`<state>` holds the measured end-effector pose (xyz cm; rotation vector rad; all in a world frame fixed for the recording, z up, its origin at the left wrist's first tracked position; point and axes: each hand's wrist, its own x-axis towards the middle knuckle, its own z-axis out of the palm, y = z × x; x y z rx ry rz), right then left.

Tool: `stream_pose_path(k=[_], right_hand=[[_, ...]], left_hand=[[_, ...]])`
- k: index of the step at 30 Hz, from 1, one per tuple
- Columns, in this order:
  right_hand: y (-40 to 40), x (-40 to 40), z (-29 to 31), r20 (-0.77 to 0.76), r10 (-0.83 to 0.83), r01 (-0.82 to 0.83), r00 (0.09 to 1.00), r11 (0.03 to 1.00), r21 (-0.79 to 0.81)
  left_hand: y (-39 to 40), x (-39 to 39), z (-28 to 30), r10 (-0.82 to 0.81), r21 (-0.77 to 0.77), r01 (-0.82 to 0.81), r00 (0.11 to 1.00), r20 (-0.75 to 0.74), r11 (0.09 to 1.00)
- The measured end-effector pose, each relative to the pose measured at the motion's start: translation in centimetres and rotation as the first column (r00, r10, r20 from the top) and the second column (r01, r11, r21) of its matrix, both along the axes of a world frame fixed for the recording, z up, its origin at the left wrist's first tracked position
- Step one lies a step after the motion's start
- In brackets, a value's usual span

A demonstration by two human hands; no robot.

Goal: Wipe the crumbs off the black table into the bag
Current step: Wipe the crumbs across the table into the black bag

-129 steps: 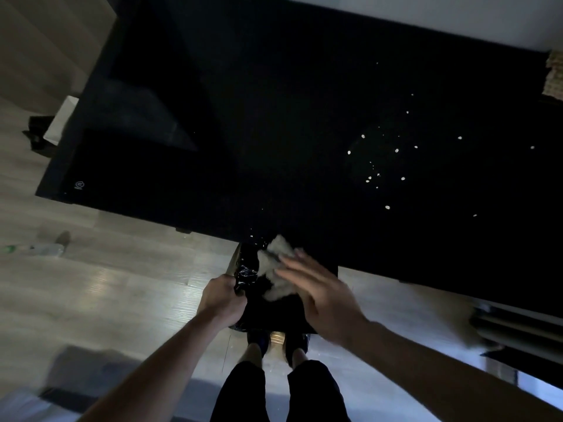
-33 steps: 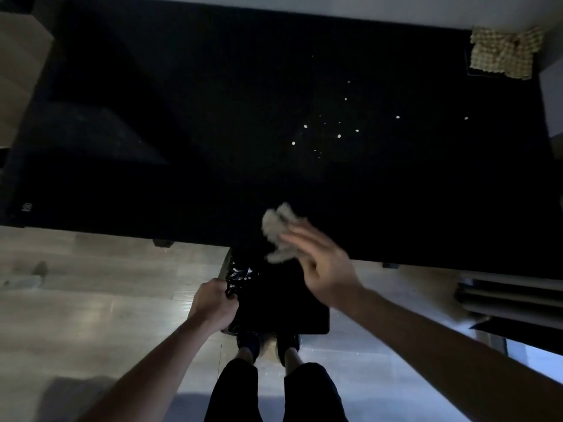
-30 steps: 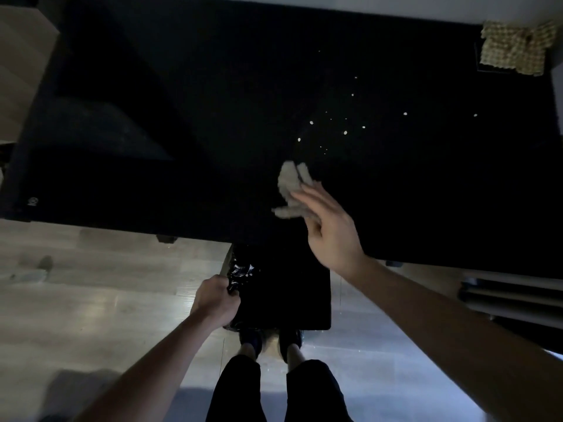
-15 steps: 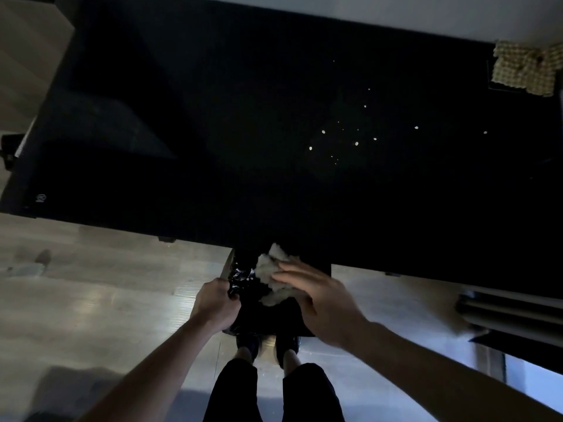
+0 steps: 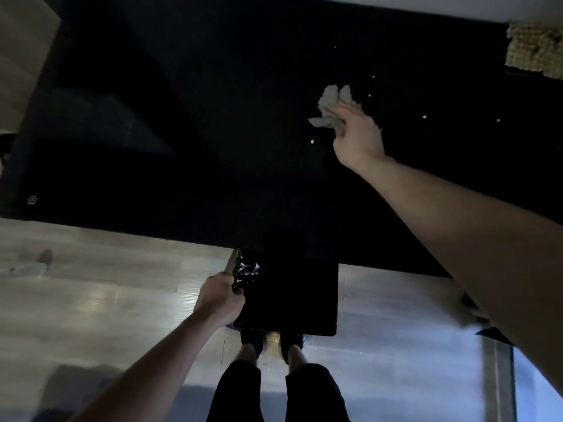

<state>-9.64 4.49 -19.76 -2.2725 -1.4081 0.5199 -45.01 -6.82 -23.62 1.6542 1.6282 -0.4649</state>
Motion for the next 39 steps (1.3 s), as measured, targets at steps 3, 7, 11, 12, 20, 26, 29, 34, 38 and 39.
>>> stream_pose_path(k=[3, 7, 11, 12, 20, 26, 29, 34, 38, 39], right_hand=[[-0.8, -2.1, -0.8, 0.094, 0.077, -0.077, 0.993, 0.997, -0.004], [-6.0, -6.1, -1.1, 0.057, 0.233, -0.235, 0.971, 0.971, 0.036], [-13.3, -9.8, -1.6, -0.029, 0.381, -0.378, 0.924, 0.922, 0.078], [-15.1, -10.8, -1.5, -0.071, 0.409, -0.404, 0.910, 0.912, 0.077], [-22.2, -14.3, 0.6, -0.313, 0.495, -0.523, 0.811, 0.852, -0.006], [-18.4, -9.6, 2.1, -0.315, 0.235, -0.186, 0.920, 0.966, 0.177], [-13.8, -3.9, 1.3, -0.228, 0.062, -0.010, 0.972, 0.975, 0.222], [-7.8, 4.6, 0.7, -0.063, -0.225, 0.232, 0.972, 0.956, 0.180], [-4.5, 8.5, 0.2, 0.039, -0.293, 0.291, 0.955, 0.955, 0.057], [-3.9, 8.8, 0.0, 0.043, -0.297, 0.296, 0.954, 0.955, 0.015]], left_hand=[[0.1, -0.1, -0.3, 0.011, -0.003, -0.011, 1.000, 0.006, 1.000], [0.4, -0.2, -0.2, 0.018, -0.010, -0.018, 1.000, 0.007, 1.000], [0.6, -0.1, 0.1, 0.015, -0.013, -0.015, 1.000, 0.009, 1.000], [0.6, -0.1, 0.2, 0.018, -0.011, -0.018, 1.000, 0.008, 1.000], [0.5, 0.5, 0.2, 0.012, -0.004, -0.012, 1.000, 0.004, 1.000], [0.3, 0.4, 0.0, 0.012, -0.005, -0.012, 1.000, 0.029, 1.000], [0.3, 0.5, -0.3, -0.026, 0.008, 0.025, 0.999, 0.021, 1.000], [0.2, 0.8, -0.8, -0.029, 0.013, 0.028, 0.999, 0.039, 1.000], [0.2, 1.0, -1.2, -0.035, 0.019, 0.034, 0.998, 0.048, 0.999], [0.1, 1.0, -1.3, -0.036, 0.023, 0.035, 0.998, 0.048, 0.999]])
